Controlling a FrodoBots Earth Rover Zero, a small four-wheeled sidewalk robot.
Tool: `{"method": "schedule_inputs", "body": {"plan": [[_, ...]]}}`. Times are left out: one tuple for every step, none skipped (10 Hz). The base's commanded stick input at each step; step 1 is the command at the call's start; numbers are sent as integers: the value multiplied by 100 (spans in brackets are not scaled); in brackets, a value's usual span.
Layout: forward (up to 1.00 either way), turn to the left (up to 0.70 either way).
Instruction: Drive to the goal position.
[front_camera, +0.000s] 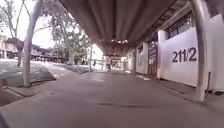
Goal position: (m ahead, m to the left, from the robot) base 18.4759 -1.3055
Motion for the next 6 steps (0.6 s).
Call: {"method": "schedule_inputs", "body": {"plan": [[50,0],[50,0],[50,0],[50,0],[50,0],[50,0]]}}
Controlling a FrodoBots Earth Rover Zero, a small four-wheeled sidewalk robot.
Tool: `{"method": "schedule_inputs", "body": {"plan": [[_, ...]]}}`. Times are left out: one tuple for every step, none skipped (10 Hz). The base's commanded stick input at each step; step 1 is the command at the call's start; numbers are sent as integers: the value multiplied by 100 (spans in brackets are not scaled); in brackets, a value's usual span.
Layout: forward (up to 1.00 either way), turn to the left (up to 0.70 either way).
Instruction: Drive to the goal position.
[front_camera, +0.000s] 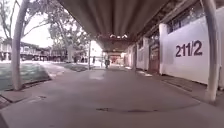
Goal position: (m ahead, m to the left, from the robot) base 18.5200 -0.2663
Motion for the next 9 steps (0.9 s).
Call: {"method": "schedule_inputs", "body": {"plan": [[50,0],[50,0],[50,0],[50,0],[50,0],[50,0],[50,0],[50,0],[50,0]]}}
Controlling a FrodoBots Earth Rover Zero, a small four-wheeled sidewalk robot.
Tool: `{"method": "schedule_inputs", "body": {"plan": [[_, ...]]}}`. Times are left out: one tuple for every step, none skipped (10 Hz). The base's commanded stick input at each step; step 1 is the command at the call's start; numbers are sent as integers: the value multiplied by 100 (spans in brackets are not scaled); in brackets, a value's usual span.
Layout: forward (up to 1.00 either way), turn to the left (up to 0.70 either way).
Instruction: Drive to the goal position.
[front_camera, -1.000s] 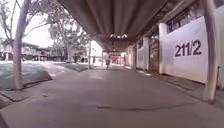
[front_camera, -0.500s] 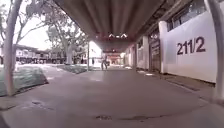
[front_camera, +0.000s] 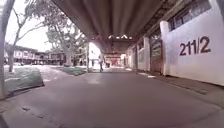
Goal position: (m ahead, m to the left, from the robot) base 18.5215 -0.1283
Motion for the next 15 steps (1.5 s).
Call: {"method": "schedule_inputs", "body": {"plan": [[50,0],[50,0],[50,0],[50,0],[50,0],[50,0],[50,0],[50,0],[50,0],[50,0],[50,0],[50,0],[50,0],[50,0],[50,0]]}}
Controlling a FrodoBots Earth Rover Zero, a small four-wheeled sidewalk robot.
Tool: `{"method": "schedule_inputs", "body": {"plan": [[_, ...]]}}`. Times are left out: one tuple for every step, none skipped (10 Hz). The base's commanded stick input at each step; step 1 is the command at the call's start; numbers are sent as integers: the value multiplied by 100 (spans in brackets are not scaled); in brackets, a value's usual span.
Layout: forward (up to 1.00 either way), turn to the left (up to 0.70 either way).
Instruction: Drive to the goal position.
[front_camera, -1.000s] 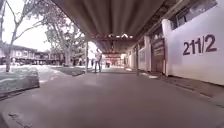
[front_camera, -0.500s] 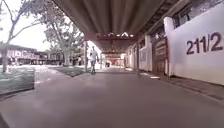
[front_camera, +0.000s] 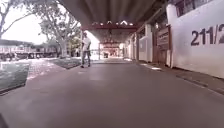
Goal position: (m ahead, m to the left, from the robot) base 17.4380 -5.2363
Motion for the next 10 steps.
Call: {"method": "schedule_inputs", "body": {"plan": [[50,0],[50,0],[50,0],[50,0],[50,0],[50,0],[50,0],[50,0],[50,0],[50,0]]}}
